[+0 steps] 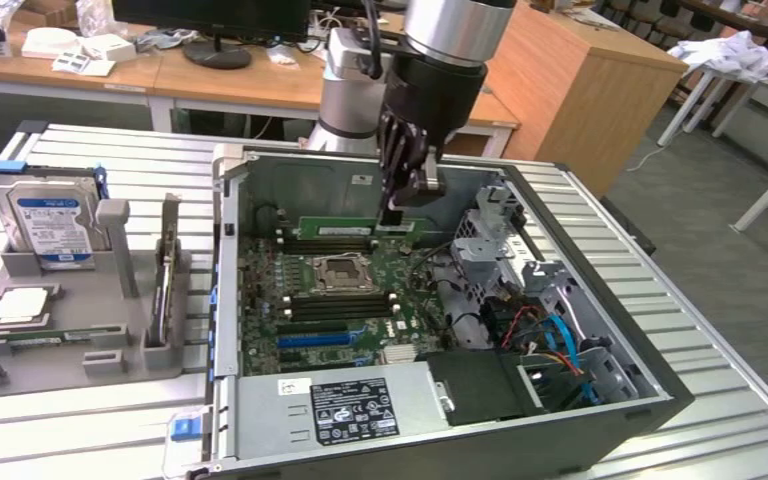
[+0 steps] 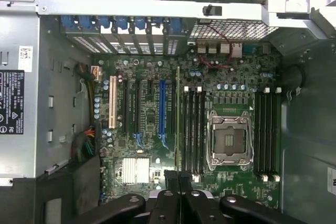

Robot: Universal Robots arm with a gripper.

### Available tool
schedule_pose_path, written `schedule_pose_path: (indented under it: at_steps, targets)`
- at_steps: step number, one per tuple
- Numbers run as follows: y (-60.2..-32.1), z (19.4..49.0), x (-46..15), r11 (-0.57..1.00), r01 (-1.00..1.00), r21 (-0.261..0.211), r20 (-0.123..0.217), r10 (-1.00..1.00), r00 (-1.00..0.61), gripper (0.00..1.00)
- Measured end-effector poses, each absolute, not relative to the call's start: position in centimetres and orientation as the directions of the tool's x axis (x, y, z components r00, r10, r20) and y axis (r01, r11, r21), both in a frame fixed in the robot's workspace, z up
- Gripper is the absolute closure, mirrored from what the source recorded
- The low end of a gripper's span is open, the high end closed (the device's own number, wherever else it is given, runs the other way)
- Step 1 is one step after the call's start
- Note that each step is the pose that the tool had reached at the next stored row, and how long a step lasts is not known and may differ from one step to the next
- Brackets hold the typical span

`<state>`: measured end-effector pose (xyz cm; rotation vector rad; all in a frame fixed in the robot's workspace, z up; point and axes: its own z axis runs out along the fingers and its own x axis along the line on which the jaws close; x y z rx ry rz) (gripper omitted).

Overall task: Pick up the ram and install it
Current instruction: 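Pick up the ram and move it above insertion slot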

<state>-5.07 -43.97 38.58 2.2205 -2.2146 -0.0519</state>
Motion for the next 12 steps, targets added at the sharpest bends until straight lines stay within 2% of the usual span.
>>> schedule_pose_path:
  at_steps: [12]
  targets:
    - [-42.6,38.5,-5.1,-0.003,-1.000,0.027,-0.020,-1.000,0.002,0.89]
